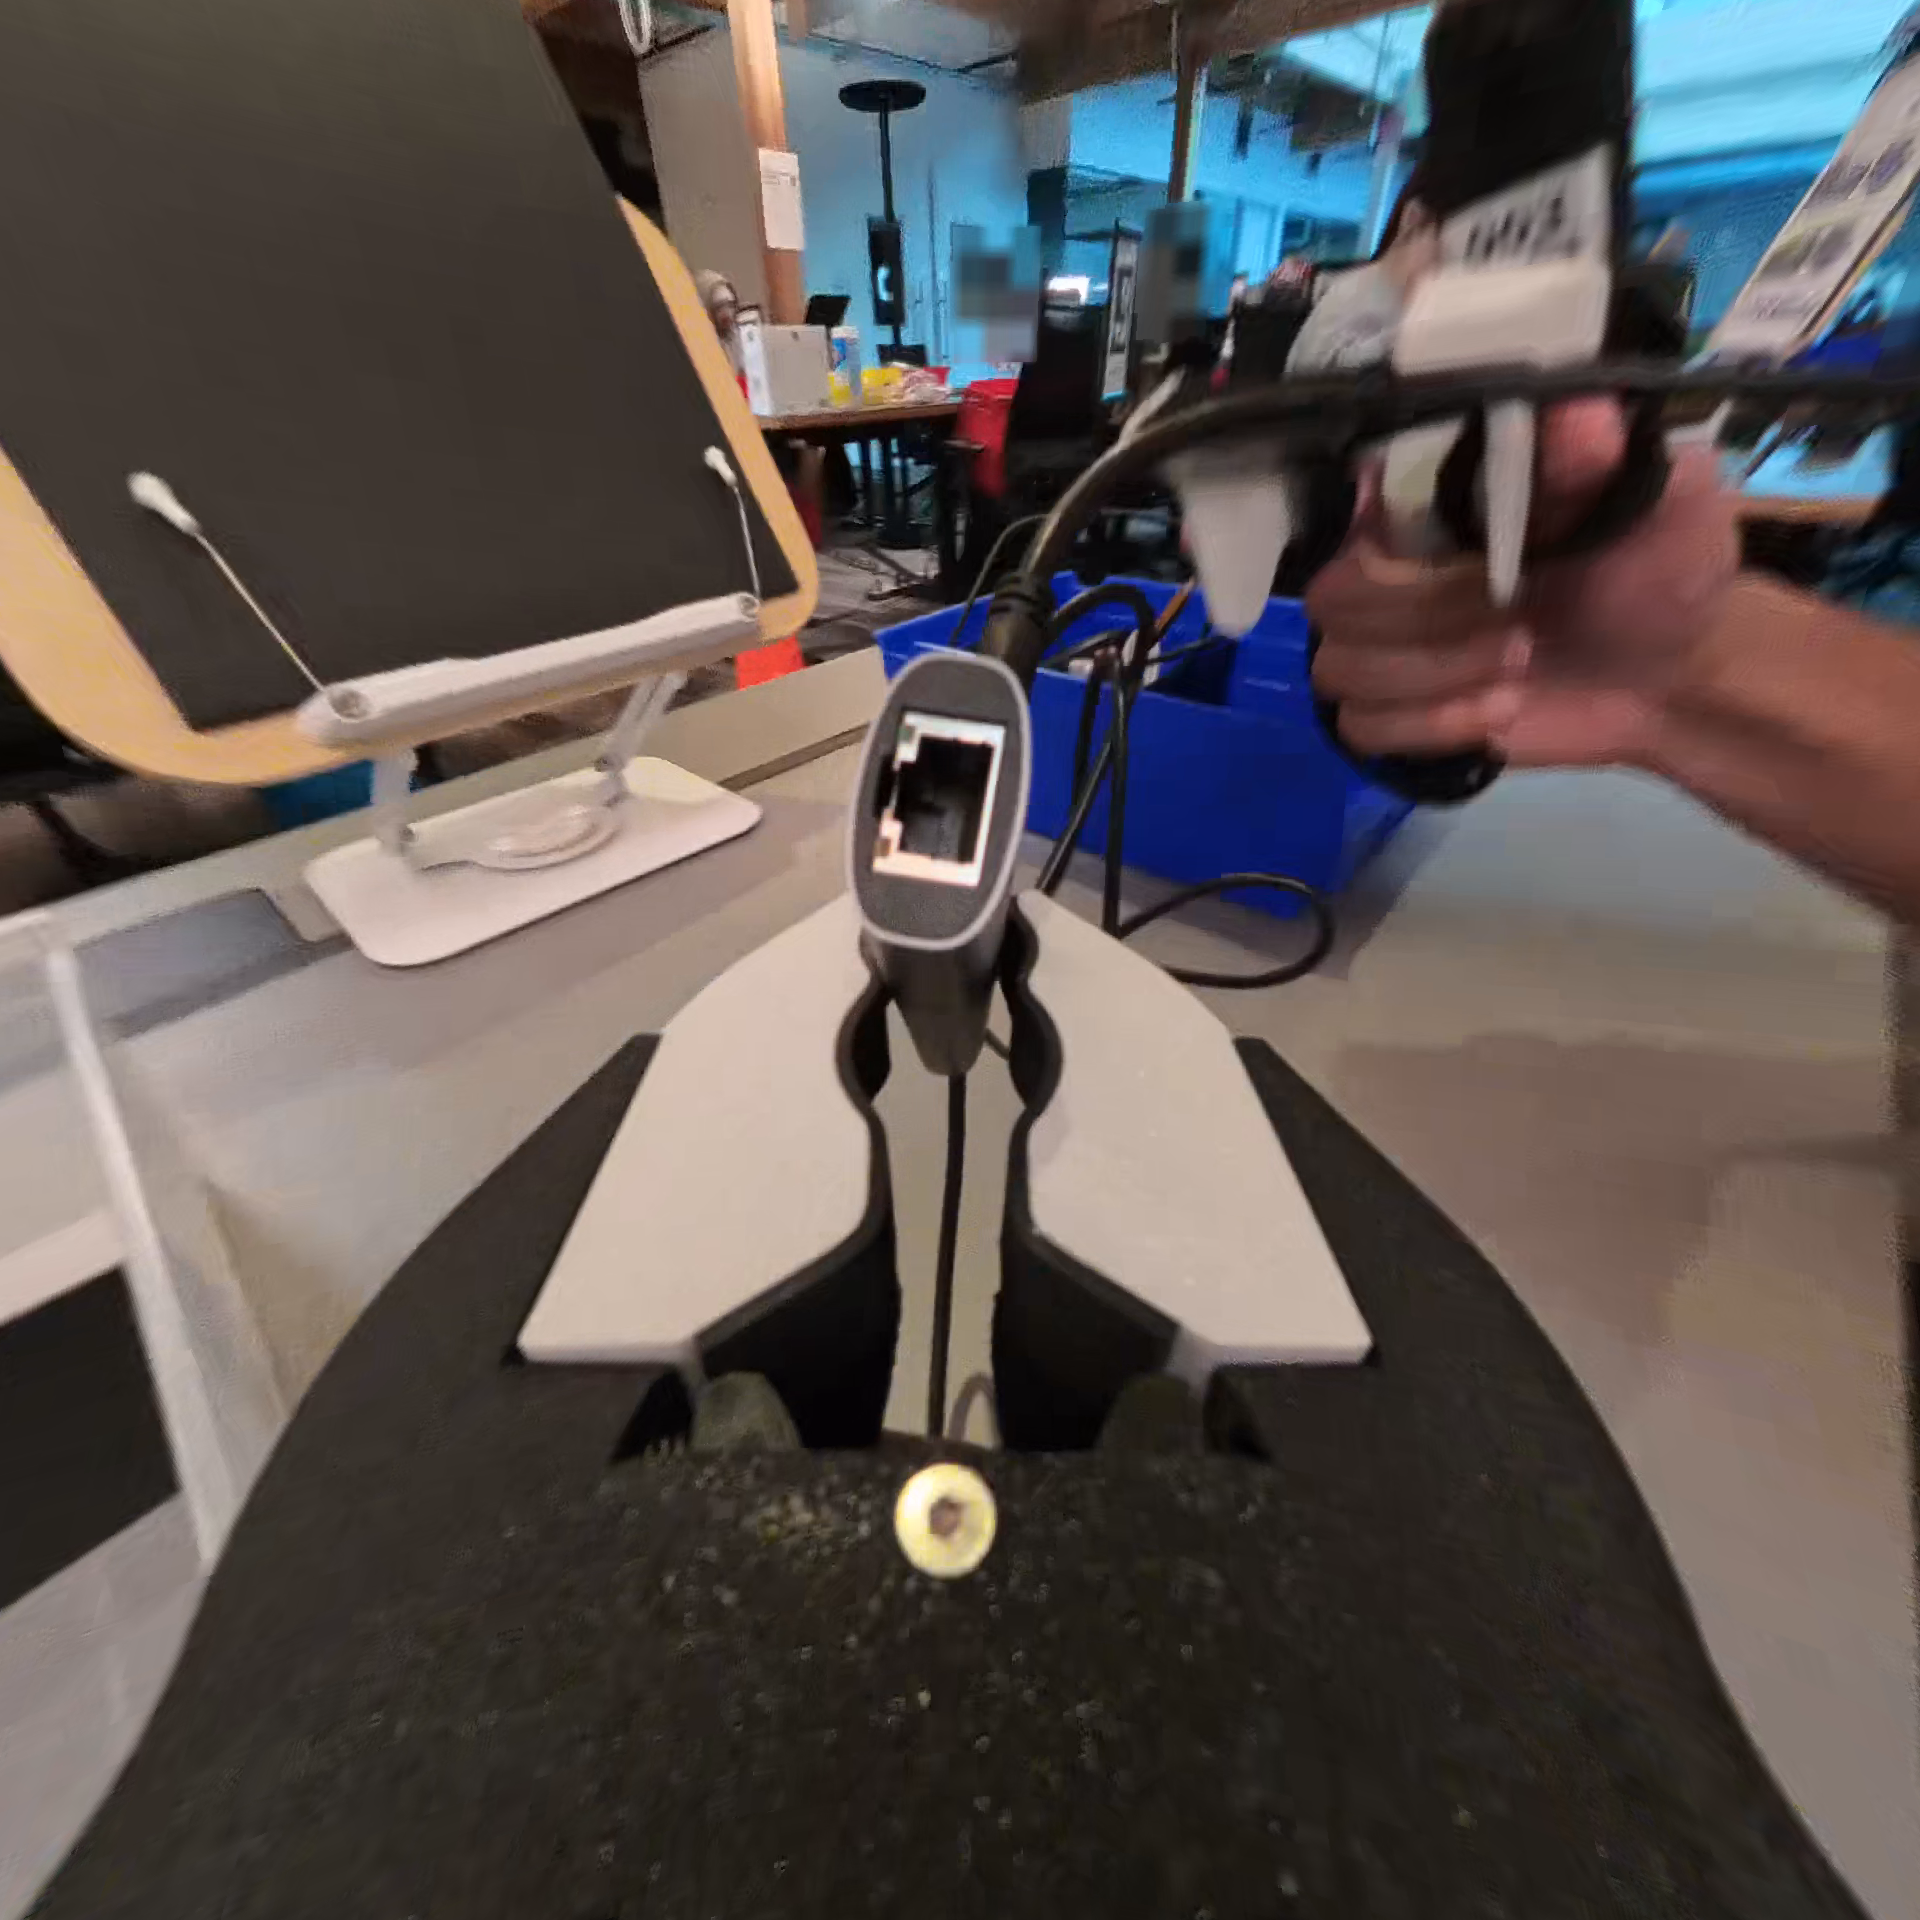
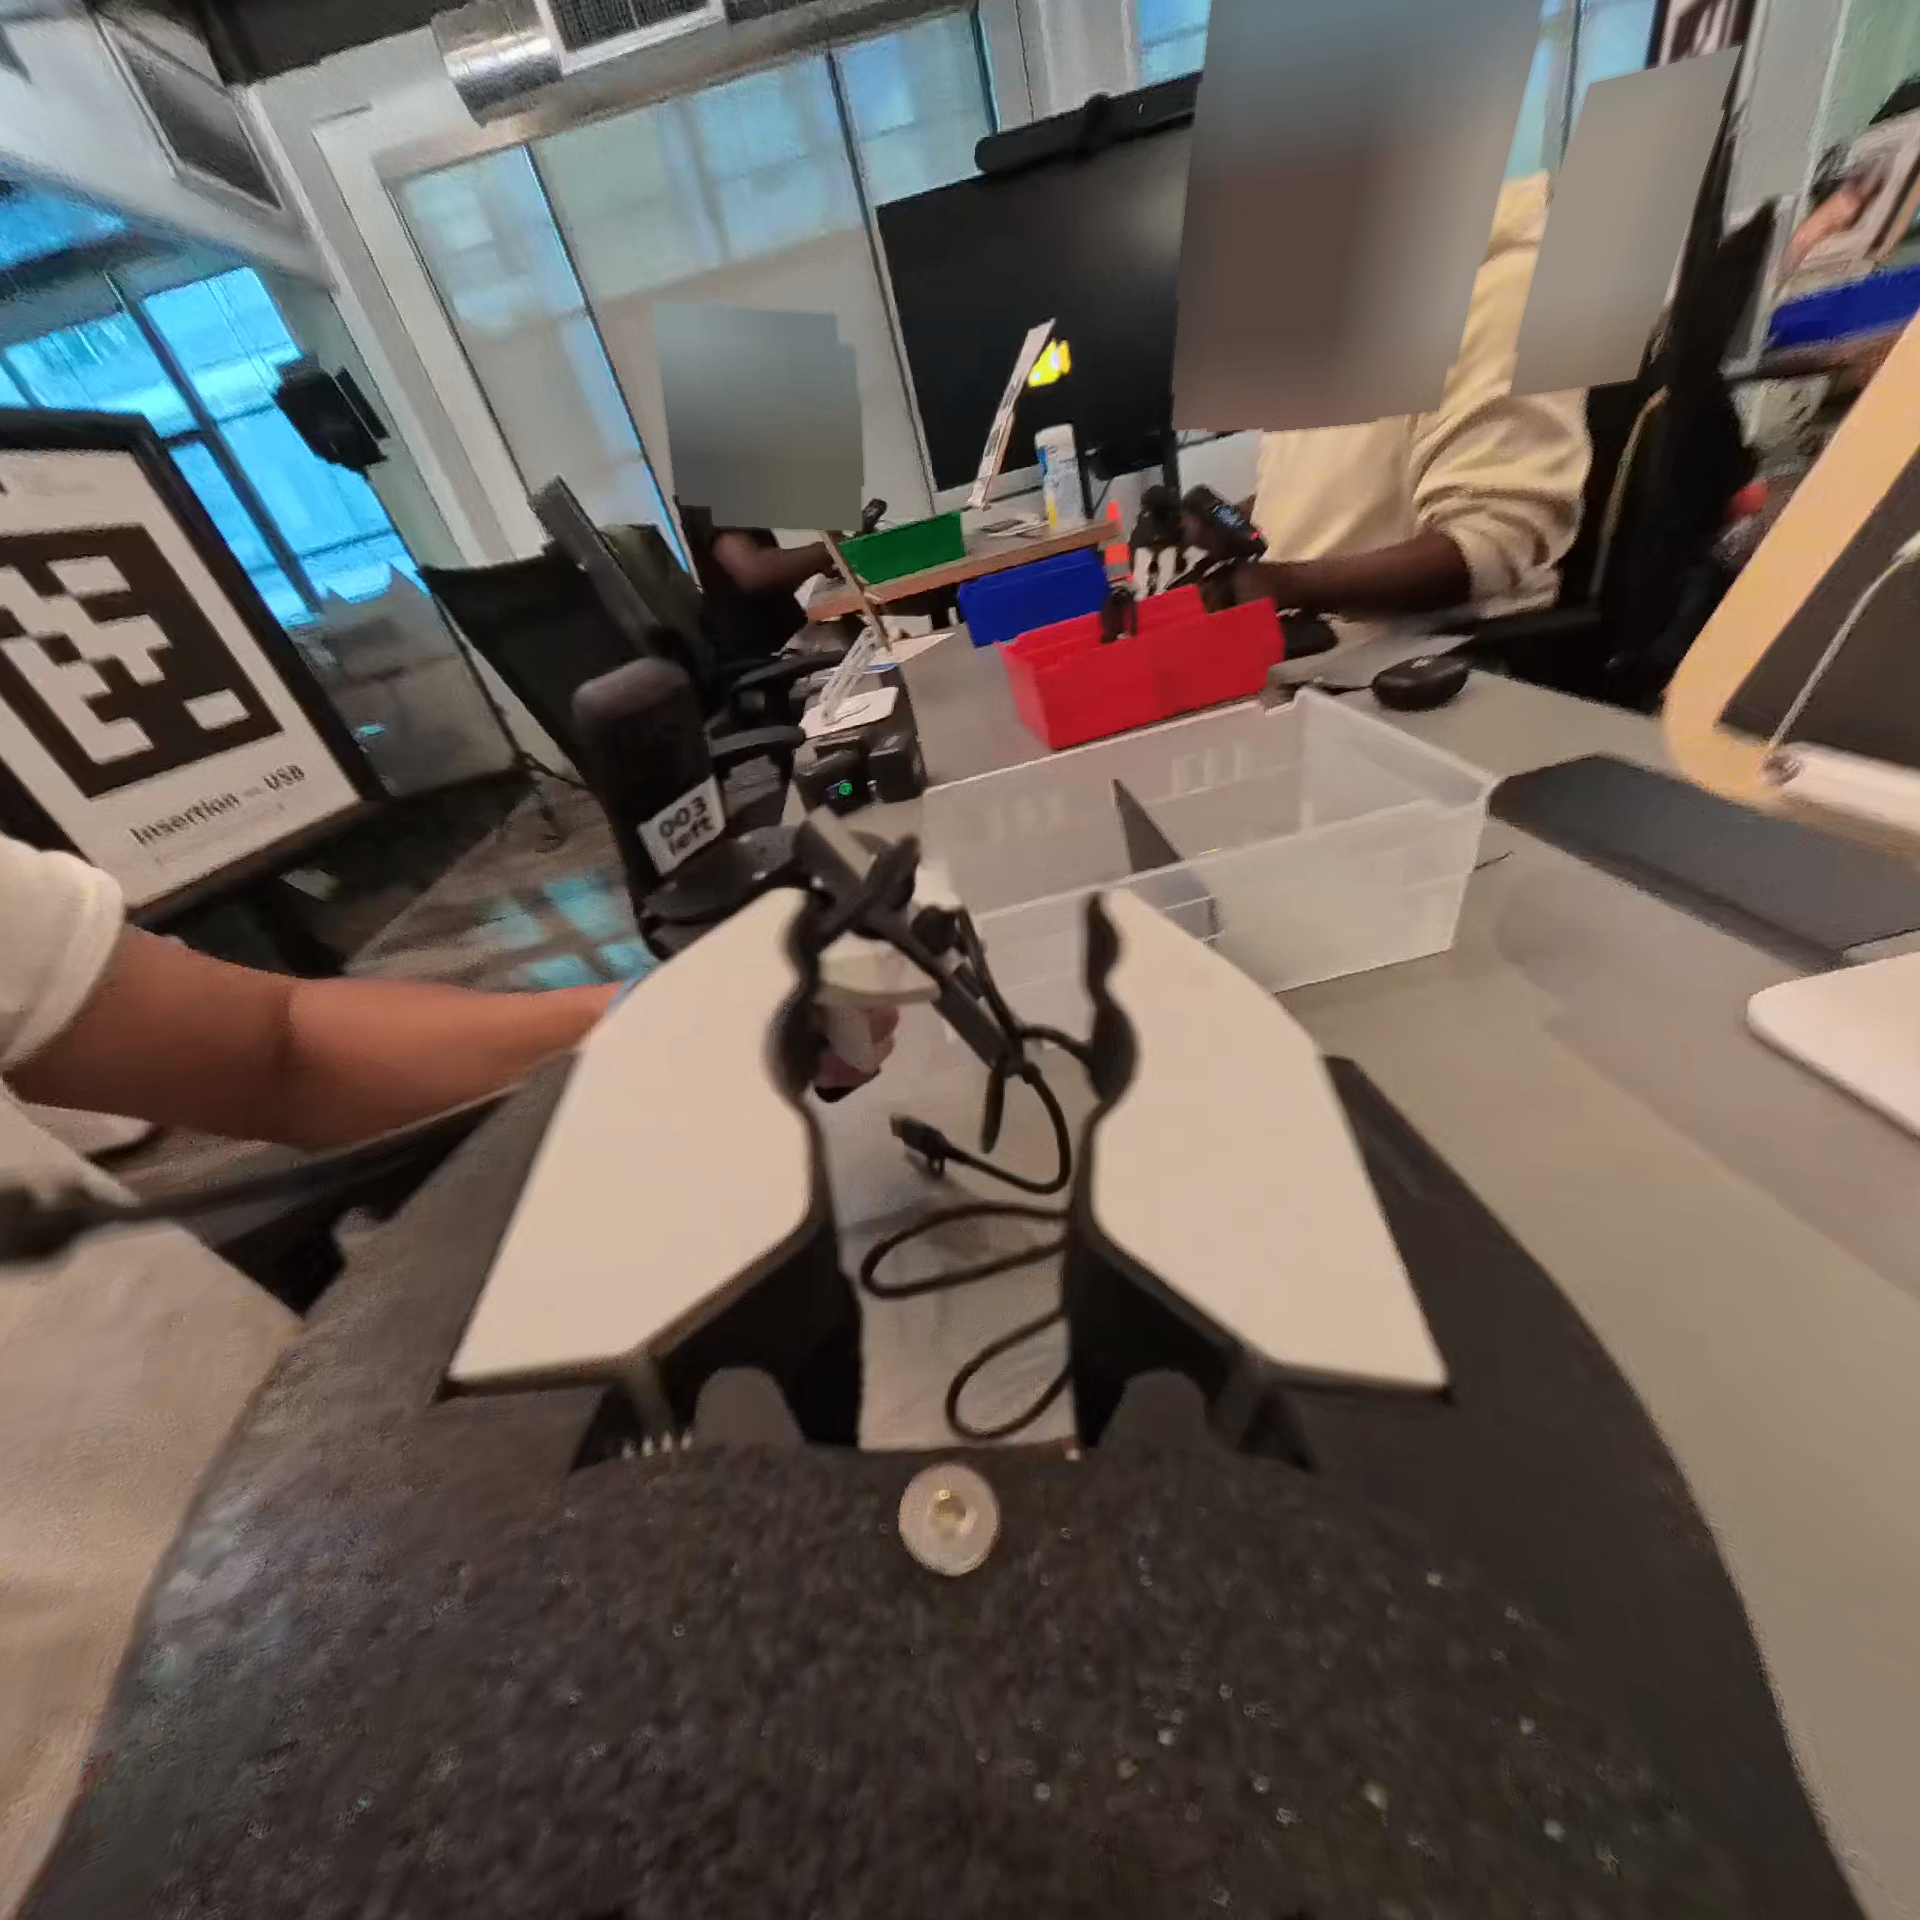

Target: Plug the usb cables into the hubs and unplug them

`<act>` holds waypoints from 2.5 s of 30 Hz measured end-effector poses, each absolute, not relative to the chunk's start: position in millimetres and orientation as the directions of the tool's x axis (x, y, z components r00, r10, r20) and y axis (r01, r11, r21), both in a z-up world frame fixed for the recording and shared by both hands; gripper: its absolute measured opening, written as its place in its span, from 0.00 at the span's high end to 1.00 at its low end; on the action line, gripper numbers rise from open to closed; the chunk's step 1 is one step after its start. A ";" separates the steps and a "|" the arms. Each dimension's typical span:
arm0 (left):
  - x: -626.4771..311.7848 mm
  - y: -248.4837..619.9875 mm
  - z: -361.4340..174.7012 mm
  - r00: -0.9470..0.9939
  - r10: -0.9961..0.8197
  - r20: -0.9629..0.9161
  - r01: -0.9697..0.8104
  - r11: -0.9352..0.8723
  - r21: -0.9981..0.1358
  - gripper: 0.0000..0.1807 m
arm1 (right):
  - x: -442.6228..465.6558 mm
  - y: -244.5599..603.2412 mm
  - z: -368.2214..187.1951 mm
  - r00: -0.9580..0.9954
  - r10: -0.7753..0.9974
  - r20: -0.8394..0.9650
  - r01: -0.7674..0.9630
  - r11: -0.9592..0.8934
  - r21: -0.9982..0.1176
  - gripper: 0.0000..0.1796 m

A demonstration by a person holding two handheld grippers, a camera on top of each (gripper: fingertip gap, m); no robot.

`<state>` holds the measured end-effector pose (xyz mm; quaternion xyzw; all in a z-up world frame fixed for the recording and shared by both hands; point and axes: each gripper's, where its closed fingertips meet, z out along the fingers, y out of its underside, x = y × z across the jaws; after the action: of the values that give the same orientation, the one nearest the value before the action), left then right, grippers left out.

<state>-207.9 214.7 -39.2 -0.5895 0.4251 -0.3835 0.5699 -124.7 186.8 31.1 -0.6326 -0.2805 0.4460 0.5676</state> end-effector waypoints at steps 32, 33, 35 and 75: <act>-166.5 195.9 20.1 -0.136 -0.894 0.426 0.267 -0.447 -0.854 0.91 | -178.5 186.5 -15.2 0.304 0.848 -0.434 -0.146 -0.408 -0.901 0.85; -164.3 193.4 21.8 -0.129 -0.904 0.407 0.249 -0.427 -0.869 0.90 | -174.1 185.1 -10.7 0.311 0.852 -0.421 -0.154 -0.392 -0.907 0.85; -160.9 188.8 22.3 -0.088 -0.934 0.346 0.202 -0.357 -0.912 0.85 | -161.8 182.2 1.6 0.328 0.855 -0.401 -0.170 -0.364 -0.916 0.85; -230.4 131.0 -94.6 0.106 -0.942 0.320 -0.101 -0.330 -0.938 0.86 | 208.5 276.5 -143.4 0.814 0.578 0.051 0.580 -0.811 -0.072 0.84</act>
<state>-230.4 131.0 -94.6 -0.6256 0.4165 -0.5232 0.4018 208.5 276.5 -143.4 -0.9515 -0.3043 -0.0133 0.0423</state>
